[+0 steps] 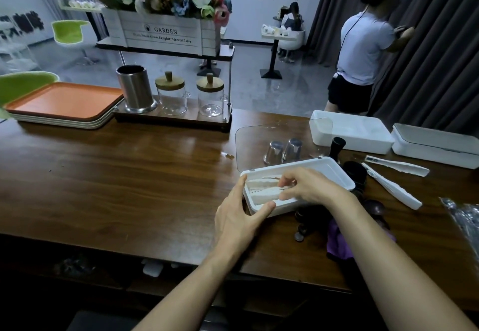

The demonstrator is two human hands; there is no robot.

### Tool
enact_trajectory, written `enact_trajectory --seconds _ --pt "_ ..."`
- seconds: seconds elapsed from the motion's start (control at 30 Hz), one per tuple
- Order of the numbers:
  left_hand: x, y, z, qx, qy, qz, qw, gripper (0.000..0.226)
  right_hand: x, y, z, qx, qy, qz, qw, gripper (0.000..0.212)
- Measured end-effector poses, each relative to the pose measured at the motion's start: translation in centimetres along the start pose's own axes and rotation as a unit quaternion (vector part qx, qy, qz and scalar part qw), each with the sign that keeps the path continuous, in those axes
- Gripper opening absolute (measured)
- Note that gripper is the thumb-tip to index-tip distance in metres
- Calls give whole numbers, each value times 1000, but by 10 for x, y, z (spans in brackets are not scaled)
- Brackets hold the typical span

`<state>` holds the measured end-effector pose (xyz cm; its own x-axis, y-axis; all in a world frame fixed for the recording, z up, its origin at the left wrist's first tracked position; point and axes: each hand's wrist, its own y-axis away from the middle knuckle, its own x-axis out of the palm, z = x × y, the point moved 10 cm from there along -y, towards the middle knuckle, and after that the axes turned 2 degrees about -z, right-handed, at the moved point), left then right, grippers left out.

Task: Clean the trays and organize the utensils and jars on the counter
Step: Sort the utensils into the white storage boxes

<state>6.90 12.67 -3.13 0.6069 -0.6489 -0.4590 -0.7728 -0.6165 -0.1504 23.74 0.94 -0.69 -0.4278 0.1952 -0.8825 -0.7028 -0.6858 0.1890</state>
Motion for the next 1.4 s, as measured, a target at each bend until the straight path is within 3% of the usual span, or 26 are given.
enact_trajectory --seconds 0.43,0.67,0.73,0.87,1.03,1.23,1.4 --pt "1 -1 0 9 14 -4 1000 83 7 5 1 81 1 -45 996 30" --pt "2 -3 4 5 18 0 1000 87 9 2 2 106 6 -24 994 26" --pt "2 -2 4 5 17 4 1000 90 7 10 -3 86 1 -52 995 6" --pt "3 -2 2 24 13 12 1000 87 -1 28 -4 32 -8 -137 990 26" --pt "2 -1 6 18 30 8 999 75 -7 48 -5 4 -33 -200 979 27" --pt "0 -3 8 20 21 -9 1000 68 -23 61 -28 -26 -71 -208 975 24" --pt "-2 -5 17 3 26 -25 999 66 -69 82 -79 -32 -101 -304 947 22"
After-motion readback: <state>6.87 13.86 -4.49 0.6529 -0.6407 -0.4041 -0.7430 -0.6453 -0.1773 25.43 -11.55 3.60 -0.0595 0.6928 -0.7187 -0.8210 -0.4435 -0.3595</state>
